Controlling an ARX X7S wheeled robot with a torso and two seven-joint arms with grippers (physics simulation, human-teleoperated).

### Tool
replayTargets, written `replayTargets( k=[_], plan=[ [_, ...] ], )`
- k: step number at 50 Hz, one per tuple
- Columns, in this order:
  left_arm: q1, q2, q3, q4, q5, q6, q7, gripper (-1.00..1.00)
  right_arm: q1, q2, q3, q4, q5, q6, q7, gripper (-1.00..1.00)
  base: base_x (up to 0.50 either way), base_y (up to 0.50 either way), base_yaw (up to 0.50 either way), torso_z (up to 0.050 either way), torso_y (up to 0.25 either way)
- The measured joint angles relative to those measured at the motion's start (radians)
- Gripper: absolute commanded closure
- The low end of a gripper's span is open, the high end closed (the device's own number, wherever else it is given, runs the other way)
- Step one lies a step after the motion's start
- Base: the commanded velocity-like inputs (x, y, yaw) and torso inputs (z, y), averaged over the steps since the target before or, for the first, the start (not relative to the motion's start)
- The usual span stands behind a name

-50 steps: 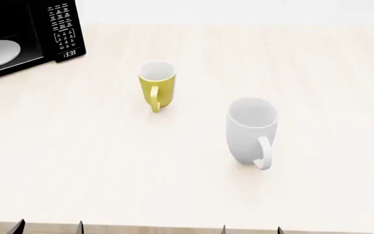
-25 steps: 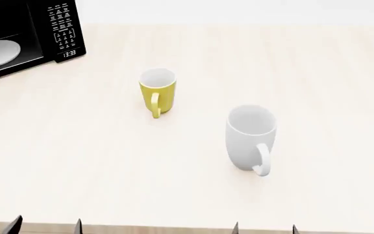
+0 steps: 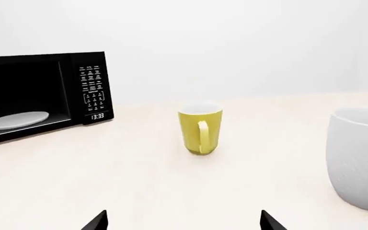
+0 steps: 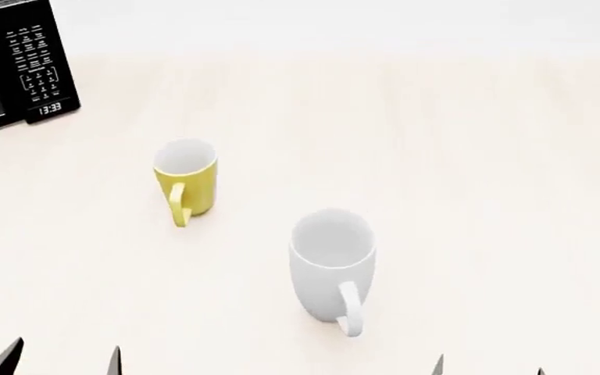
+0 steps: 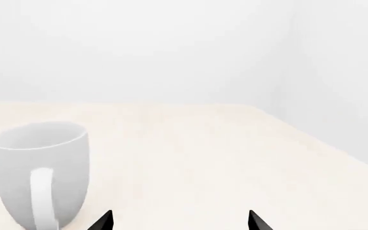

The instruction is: Put the yellow and white mug to the front of the white mug.

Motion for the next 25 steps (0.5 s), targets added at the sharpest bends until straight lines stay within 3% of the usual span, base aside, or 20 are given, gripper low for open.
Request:
replayTargets(
  k=[25],
  plan=[
    [-0.016, -0.021, 0.013, -0.034, -0.040, 0.020, -0.008, -1.00, -0.014, 0.026, -0.011, -0.020, 0.035, -0.006, 0.008, -1.00, 0.50, -0.10, 0.00, 0.000, 0.000]
  ],
)
